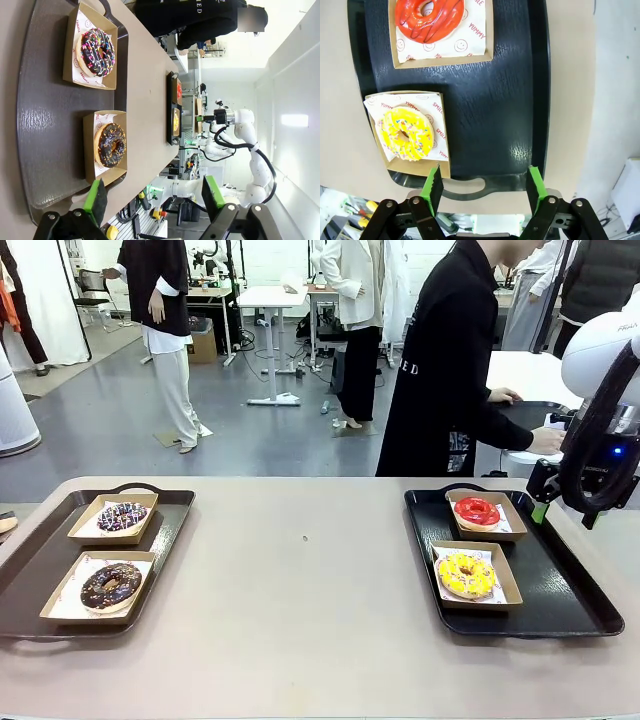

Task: Individually package the donuts and arrange them on the tray.
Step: Place the picked Paper togo box on the Handle tray.

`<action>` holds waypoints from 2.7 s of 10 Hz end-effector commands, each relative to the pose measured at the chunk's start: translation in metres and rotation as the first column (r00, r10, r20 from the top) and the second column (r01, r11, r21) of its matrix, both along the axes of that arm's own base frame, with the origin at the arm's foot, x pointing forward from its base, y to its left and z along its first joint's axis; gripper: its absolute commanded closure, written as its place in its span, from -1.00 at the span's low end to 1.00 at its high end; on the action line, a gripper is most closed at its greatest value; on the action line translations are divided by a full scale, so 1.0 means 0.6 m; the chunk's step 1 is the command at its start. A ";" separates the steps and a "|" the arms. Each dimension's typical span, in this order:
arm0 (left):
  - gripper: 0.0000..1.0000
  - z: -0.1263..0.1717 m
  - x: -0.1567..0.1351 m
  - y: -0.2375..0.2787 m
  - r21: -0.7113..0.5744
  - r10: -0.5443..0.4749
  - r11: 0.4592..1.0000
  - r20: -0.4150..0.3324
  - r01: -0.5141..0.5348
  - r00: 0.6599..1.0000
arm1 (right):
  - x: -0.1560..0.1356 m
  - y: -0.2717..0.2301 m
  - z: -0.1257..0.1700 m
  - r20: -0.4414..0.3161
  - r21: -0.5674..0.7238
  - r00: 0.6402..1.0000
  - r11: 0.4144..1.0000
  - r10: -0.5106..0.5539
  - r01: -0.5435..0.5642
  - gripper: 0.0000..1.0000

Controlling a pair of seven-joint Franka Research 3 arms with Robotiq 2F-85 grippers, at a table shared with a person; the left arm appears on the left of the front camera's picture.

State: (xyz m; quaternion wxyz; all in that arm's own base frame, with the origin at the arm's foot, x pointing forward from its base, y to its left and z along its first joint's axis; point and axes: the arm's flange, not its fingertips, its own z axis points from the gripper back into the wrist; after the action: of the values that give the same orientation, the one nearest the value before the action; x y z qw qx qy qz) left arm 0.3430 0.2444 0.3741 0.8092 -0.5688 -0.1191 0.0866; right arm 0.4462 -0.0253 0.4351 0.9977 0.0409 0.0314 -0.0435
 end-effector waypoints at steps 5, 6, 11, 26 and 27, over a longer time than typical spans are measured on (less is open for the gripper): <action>-1.00 0.002 -0.007 -0.002 0.008 0.002 1.000 0.004 -0.002 1.000 | -0.063 -0.082 0.098 0.112 0.481 0.982 0.857 0.150 -0.186 -0.72; -1.00 0.002 -0.007 -0.002 0.008 0.002 1.000 0.004 -0.002 1.000 | -0.064 -0.121 0.107 0.135 0.593 0.982 0.784 0.132 -0.187 -0.72; -1.00 0.002 -0.007 -0.002 0.008 0.002 1.000 0.004 -0.002 1.000 | -0.056 -0.284 0.035 0.186 0.854 0.982 0.489 0.037 -0.180 -0.72; -1.00 0.002 -0.007 -0.002 0.008 0.002 1.000 0.004 -0.002 1.000 | -0.086 -0.392 -0.118 0.081 0.919 0.981 0.394 -0.176 -0.005 -0.72; -1.00 0.002 -0.007 -0.002 0.008 0.002 1.000 0.004 -0.002 1.000 | -0.086 -0.392 -0.118 0.081 0.919 0.981 0.394 -0.176 -0.005 -0.72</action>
State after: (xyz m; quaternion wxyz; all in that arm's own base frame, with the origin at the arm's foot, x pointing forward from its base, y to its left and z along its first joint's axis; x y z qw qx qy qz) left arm 0.3425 0.2443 0.3741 0.8091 -0.5689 -0.1192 0.0869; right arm 0.3985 -0.2601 0.3624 0.8041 0.5885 -0.0405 -0.0741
